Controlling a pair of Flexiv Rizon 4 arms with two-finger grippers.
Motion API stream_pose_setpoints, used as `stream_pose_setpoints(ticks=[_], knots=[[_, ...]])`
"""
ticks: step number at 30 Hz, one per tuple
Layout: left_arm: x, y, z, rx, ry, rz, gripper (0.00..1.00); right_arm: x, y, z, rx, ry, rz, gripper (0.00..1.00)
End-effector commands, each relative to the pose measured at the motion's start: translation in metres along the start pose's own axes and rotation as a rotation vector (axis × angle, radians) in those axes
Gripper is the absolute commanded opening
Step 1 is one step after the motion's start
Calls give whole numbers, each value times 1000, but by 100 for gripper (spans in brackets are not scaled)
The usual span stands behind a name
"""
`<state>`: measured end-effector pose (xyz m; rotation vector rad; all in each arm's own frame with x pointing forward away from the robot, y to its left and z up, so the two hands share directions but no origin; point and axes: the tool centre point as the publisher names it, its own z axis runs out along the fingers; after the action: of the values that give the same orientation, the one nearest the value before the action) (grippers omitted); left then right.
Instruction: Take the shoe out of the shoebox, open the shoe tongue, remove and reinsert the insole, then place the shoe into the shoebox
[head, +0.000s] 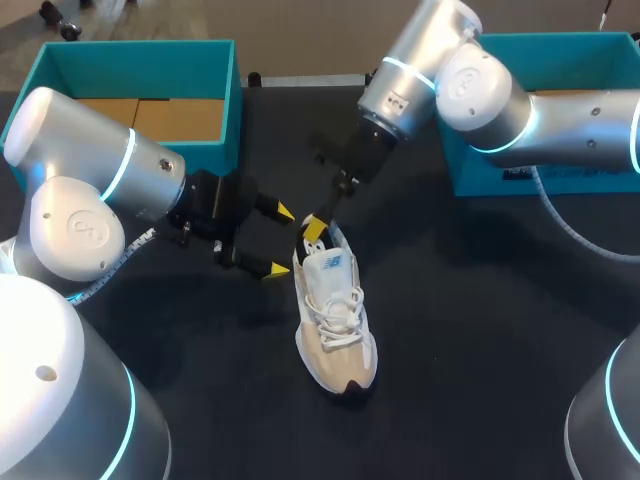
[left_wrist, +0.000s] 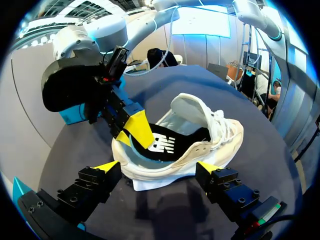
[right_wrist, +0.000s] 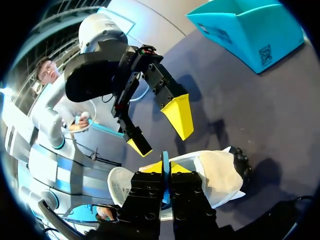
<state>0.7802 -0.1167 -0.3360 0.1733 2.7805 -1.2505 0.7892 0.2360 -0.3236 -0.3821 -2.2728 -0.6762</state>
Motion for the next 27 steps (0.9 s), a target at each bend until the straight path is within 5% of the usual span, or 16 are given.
stream_pose_setpoints(ticks=[1,3,10,22,27], knots=[[1,-1,0,-4,-1,0,100,-1,1,2,5,-3,0,10],[1,-1,0,-4,-1,0,100,1,2,-1,5,-13,-2,24],[1,-1,0,-4,-1,0,100,11,4,-7,7,-39,-5,36],[1,-1,0,-4,-1,0,100,16,27,-30,-5,-100,-72,47],[1,-1,0,-4,-1,0,100,18,34,-45,-113,-119,-111,49]])
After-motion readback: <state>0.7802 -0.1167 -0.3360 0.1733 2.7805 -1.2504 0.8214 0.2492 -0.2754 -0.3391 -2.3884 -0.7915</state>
